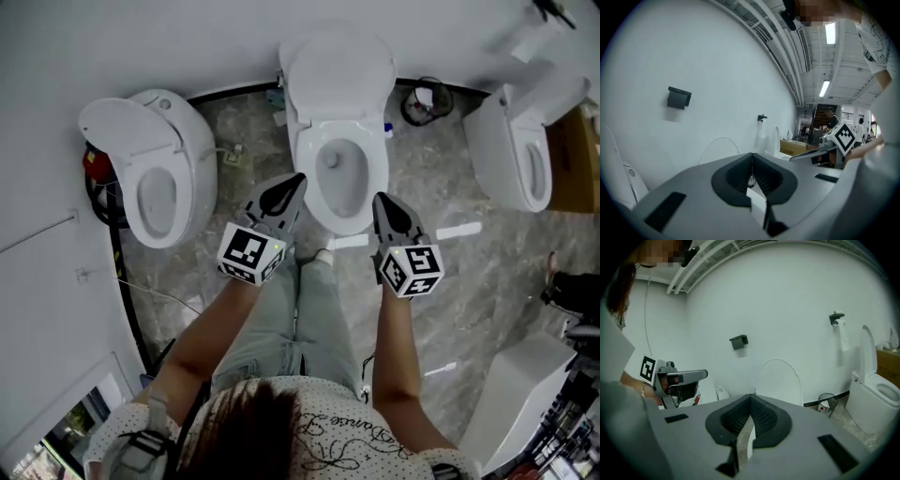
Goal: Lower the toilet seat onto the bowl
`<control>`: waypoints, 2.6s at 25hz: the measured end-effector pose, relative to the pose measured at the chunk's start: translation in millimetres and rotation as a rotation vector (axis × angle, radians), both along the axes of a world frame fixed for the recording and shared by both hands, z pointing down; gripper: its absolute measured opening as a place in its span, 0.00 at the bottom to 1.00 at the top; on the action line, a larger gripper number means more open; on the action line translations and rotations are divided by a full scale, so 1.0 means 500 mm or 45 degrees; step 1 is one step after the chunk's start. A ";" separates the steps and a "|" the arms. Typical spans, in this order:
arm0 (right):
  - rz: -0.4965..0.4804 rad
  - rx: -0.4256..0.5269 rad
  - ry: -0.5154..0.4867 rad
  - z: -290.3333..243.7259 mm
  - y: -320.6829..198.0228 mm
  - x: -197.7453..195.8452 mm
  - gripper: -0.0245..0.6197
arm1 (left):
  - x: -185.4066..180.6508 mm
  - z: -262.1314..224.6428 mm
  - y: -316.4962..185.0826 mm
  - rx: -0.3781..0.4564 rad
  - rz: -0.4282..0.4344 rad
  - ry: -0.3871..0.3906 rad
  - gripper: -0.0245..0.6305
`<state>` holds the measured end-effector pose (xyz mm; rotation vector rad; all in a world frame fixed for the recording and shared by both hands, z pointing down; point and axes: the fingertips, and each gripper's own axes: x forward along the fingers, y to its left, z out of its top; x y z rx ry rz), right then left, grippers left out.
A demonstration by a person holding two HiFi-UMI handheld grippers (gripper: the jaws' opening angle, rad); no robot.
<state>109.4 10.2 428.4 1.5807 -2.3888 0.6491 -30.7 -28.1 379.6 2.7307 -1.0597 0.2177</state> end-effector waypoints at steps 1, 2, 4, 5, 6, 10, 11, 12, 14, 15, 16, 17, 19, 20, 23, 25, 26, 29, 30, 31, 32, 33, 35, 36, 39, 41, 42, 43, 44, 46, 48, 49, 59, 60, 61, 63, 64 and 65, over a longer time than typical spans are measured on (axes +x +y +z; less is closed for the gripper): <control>-0.002 0.026 0.004 -0.026 -0.001 0.000 0.05 | 0.001 -0.016 0.000 0.010 0.001 0.003 0.04; -0.002 0.052 0.003 -0.051 -0.002 0.000 0.05 | 0.001 -0.032 0.001 0.019 0.003 0.006 0.04; 0.003 0.108 -0.022 -0.104 -0.003 0.001 0.05 | 0.002 -0.063 0.004 0.038 0.000 0.009 0.04; 0.006 0.138 -0.041 -0.130 -0.003 0.003 0.05 | 0.001 -0.079 0.005 0.047 -0.004 0.011 0.04; 0.010 0.167 -0.054 -0.157 -0.003 0.005 0.05 | 0.001 -0.096 0.007 0.057 -0.009 0.015 0.04; 0.023 0.255 -0.056 -0.251 0.001 0.015 0.05 | 0.009 -0.162 0.014 0.098 -0.004 0.036 0.04; 0.022 0.277 -0.050 -0.274 0.000 0.014 0.05 | 0.009 -0.179 0.014 0.111 -0.002 0.042 0.04; 0.020 0.302 -0.041 -0.296 -0.002 0.012 0.05 | 0.008 -0.197 0.013 0.127 -0.004 0.052 0.04; 0.017 0.354 -0.023 -0.341 -0.003 0.007 0.05 | 0.004 -0.237 0.011 0.162 -0.010 0.083 0.04; 0.019 0.379 -0.018 -0.361 -0.001 0.006 0.05 | 0.004 -0.255 0.012 0.177 -0.012 0.100 0.04; 0.022 0.401 -0.015 -0.381 0.003 0.007 0.05 | 0.004 -0.270 0.015 0.188 -0.012 0.113 0.04; 0.026 0.421 -0.010 -0.398 0.009 0.007 0.05 | 0.005 -0.283 0.017 0.197 -0.011 0.121 0.04; 0.028 0.461 0.007 -0.427 0.019 0.003 0.05 | 0.004 -0.306 0.021 0.210 -0.008 0.130 0.04; 0.027 0.477 0.015 -0.439 0.023 0.000 0.05 | 0.003 -0.316 0.023 0.215 -0.005 0.133 0.04; 0.030 0.515 0.028 -0.465 0.031 -0.008 0.05 | -0.003 -0.343 0.029 0.234 0.003 0.140 0.04; 0.042 0.538 0.024 -0.476 0.035 -0.009 0.05 | -0.005 -0.355 0.034 0.252 0.009 0.137 0.04; 0.047 0.550 0.022 -0.481 0.037 -0.009 0.05 | -0.005 -0.360 0.037 0.262 0.012 0.133 0.04; 0.055 0.582 0.033 -0.495 0.044 -0.011 0.05 | -0.008 -0.369 0.044 0.287 0.012 0.126 0.04; 0.059 0.592 0.038 -0.500 0.046 -0.013 0.05 | -0.010 -0.372 0.046 0.292 0.009 0.125 0.04; 0.064 0.602 0.042 -0.504 0.049 -0.014 0.05 | -0.012 -0.374 0.047 0.297 0.006 0.124 0.04; 0.070 0.610 0.046 -0.509 0.051 -0.014 0.05 | -0.014 -0.377 0.049 0.304 0.003 0.122 0.04; 0.076 0.617 0.050 -0.513 0.052 -0.015 0.05 | -0.016 -0.380 0.049 0.311 0.001 0.119 0.04; 0.083 0.626 0.054 -0.518 0.055 -0.017 0.05 | -0.019 -0.385 0.051 0.325 0.000 0.115 0.04; 0.083 0.627 0.055 -0.519 0.057 -0.019 0.05 | -0.021 -0.386 0.052 0.328 0.001 0.115 0.04; 0.074 0.626 0.072 -0.519 0.064 -0.023 0.05 | -0.020 -0.386 0.057 0.330 0.004 0.118 0.04; 0.070 0.630 0.079 -0.519 0.067 -0.024 0.05 | -0.018 -0.384 0.058 0.329 0.004 0.120 0.04; 0.070 0.633 0.079 -0.520 0.068 -0.024 0.05 | -0.018 -0.383 0.059 0.328 0.005 0.121 0.04; 0.070 0.634 0.080 -0.520 0.070 -0.026 0.05 | -0.019 -0.383 0.060 0.327 0.005 0.121 0.04; 0.070 0.635 0.080 -0.521 0.071 -0.028 0.05 | -0.021 -0.383 0.060 0.327 0.006 0.122 0.04; 0.070 0.636 0.082 -0.522 0.072 -0.032 0.05 | -0.024 -0.383 0.060 0.327 0.007 0.123 0.04; 0.073 0.636 0.085 -0.521 0.074 -0.032 0.05 | -0.025 -0.383 0.060 0.329 0.006 0.122 0.04; 0.075 0.636 0.086 -0.520 0.074 -0.031 0.05 | -0.025 -0.384 0.059 0.329 0.006 0.122 0.04; 0.109 0.640 0.096 -0.519 0.080 -0.013 0.05 | -0.026 -0.383 0.058 0.332 -0.001 0.116 0.04; 0.112 0.641 0.097 -0.519 0.079 -0.012 0.05 | -0.026 -0.382 0.057 0.333 -0.001 0.115 0.04; 0.114 0.641 0.098 -0.519 0.079 -0.011 0.05 | -0.025 -0.382 0.057 0.332 -0.001 0.115 0.04; 0.118 0.641 0.102 -0.519 0.078 -0.008 0.05 | -0.025 -0.381 0.056 0.331 -0.002 0.114 0.04; 0.121 0.641 0.103 -0.519 0.077 -0.007 0.05 | -0.025 -0.381 0.055 0.330 -0.002 0.114 0.04; 0.123 0.641 0.105 -0.519 0.076 -0.006 0.05 | -0.025 -0.381 0.054 0.329 -0.002 0.113 0.04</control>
